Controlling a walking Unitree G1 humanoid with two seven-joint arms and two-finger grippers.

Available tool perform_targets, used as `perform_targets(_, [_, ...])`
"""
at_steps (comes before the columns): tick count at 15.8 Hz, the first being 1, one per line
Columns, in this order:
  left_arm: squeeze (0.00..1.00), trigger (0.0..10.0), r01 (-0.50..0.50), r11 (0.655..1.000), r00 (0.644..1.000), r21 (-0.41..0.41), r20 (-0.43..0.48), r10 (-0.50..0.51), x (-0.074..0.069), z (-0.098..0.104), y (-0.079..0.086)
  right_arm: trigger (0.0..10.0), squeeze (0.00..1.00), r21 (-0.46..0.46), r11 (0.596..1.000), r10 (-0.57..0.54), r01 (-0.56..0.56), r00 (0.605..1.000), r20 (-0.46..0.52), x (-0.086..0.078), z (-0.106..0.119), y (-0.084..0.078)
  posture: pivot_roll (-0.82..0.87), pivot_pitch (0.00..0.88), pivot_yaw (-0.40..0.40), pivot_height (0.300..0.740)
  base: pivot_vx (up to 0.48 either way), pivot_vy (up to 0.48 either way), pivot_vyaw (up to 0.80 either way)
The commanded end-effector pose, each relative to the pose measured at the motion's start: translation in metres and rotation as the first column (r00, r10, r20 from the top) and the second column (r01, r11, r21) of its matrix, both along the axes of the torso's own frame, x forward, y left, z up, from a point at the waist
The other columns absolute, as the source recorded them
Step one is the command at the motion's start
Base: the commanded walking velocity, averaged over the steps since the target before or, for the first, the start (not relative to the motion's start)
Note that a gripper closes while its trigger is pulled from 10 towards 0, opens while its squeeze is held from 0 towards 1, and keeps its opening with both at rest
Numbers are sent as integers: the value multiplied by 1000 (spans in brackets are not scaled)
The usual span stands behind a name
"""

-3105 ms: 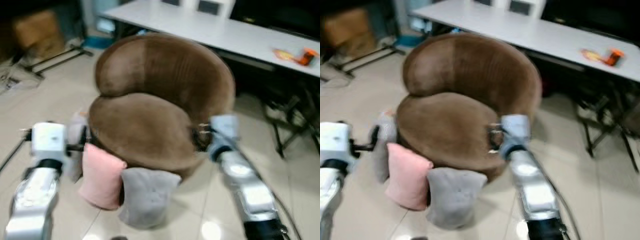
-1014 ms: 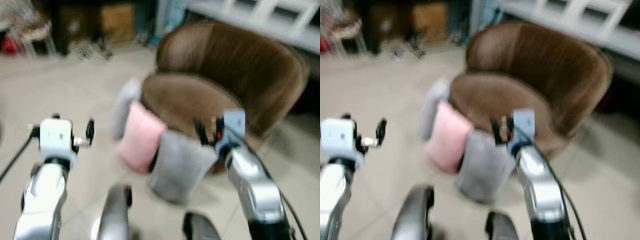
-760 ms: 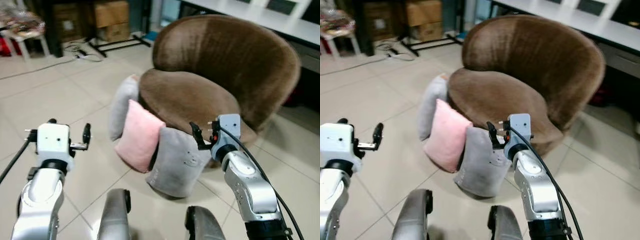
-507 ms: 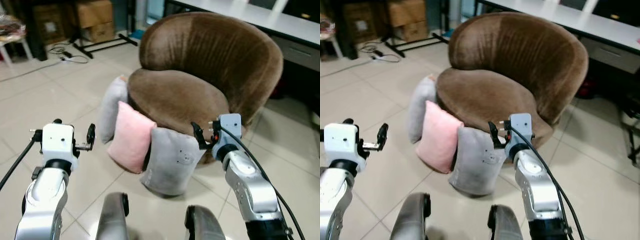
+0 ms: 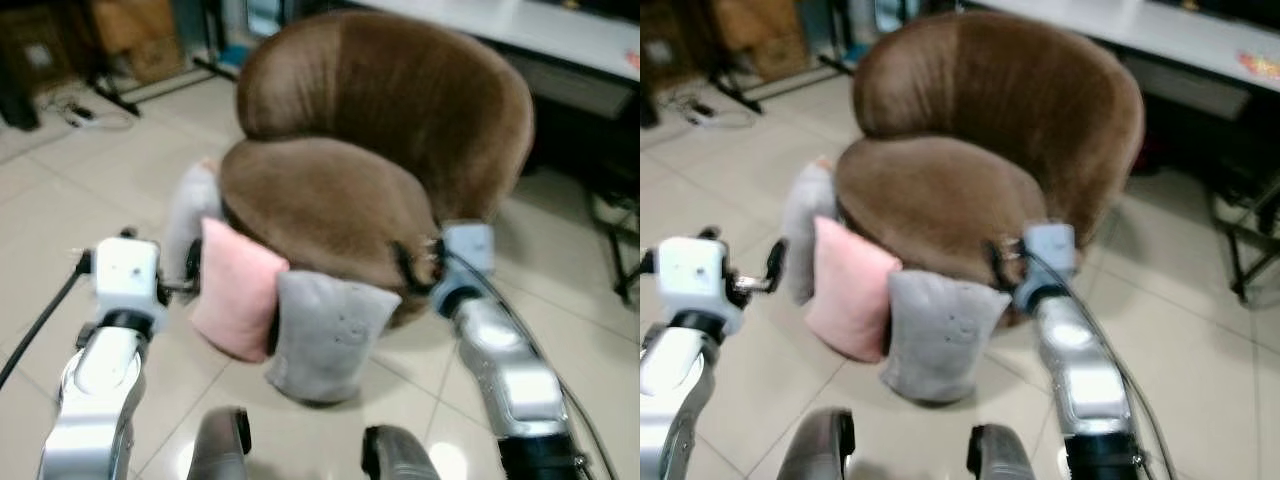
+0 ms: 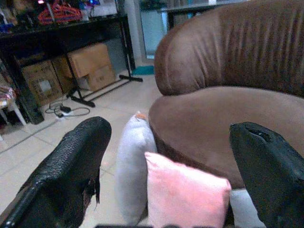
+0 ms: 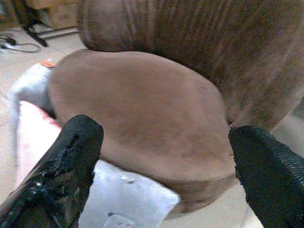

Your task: Move the pillow to the sofa from floor

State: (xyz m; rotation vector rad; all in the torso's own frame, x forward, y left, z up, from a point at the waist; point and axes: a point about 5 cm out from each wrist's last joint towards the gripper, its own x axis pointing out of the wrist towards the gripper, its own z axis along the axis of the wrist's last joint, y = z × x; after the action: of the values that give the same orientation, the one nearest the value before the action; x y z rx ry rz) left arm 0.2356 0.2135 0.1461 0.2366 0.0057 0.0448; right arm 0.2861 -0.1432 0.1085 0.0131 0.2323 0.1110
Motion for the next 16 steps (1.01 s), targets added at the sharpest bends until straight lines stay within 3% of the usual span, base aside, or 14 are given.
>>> perform_targets(1, [0,10000,-20,1000,1000,6,-19,20,-2,-3,7,10000,1000,13,1000,27,-27,999,18,2,5,10,17,0,-87,610,266,0,0])
perform_targets(11, [0,10000,-14,1000,1000,5,-21,14,0,-4,7,10000,1000,-1,999,40,-40,999,31,4,6,11,17,0,-83,610,269,0,0])
perform_targets(16, [0,10000,-14,1000,1000,3,-20,14,0,-4,7,10000,1000,-24,998,52,-52,998,30,6,6,12,17,0,-83,610,292,0,345])
